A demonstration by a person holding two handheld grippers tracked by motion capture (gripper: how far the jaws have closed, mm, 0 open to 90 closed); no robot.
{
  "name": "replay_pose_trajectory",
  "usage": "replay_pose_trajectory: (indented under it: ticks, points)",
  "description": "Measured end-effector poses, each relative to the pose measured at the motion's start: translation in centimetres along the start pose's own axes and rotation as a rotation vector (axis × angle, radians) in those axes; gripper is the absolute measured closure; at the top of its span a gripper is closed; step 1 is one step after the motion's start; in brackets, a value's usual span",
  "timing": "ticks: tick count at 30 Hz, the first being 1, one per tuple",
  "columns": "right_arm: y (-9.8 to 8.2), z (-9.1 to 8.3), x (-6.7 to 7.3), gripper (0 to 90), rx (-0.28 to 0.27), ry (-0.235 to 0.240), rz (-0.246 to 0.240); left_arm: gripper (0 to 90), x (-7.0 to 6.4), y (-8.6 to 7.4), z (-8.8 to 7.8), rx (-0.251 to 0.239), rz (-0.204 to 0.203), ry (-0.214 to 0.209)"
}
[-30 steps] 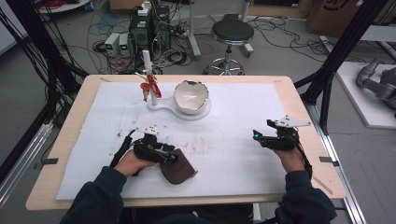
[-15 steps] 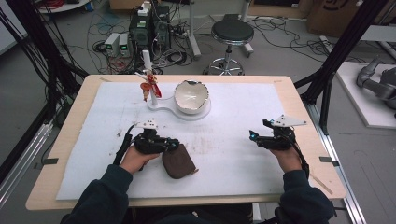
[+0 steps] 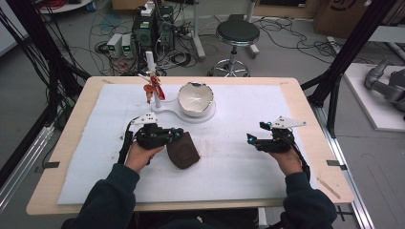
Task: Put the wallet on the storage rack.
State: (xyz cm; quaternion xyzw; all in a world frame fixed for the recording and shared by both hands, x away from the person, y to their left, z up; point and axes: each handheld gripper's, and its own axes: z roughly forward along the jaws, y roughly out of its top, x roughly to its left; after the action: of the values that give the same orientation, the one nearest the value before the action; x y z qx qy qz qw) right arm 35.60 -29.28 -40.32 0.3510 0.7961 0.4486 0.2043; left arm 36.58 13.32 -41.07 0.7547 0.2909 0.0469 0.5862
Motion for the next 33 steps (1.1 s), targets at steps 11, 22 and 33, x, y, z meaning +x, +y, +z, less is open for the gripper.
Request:
replay_pose_trajectory:
  ticks: [11,22,33]
  points:
    - [1.4,3.8,4.1,25.1,0.039,0.237,-0.078,86.3,-0.8,0.6,0.9,-0.035,0.042,-0.026]
    - [2.7,7.3,7.3,25.1,0.052,0.407,-0.123,86.4,-2.9,2.2,3.2,-0.021,0.115,-0.110]
    - [3.1,8.4,7.9,48.8,0.063,0.515,-0.130,86.3,-3.3,2.6,3.9,-0.042,0.114,-0.143]
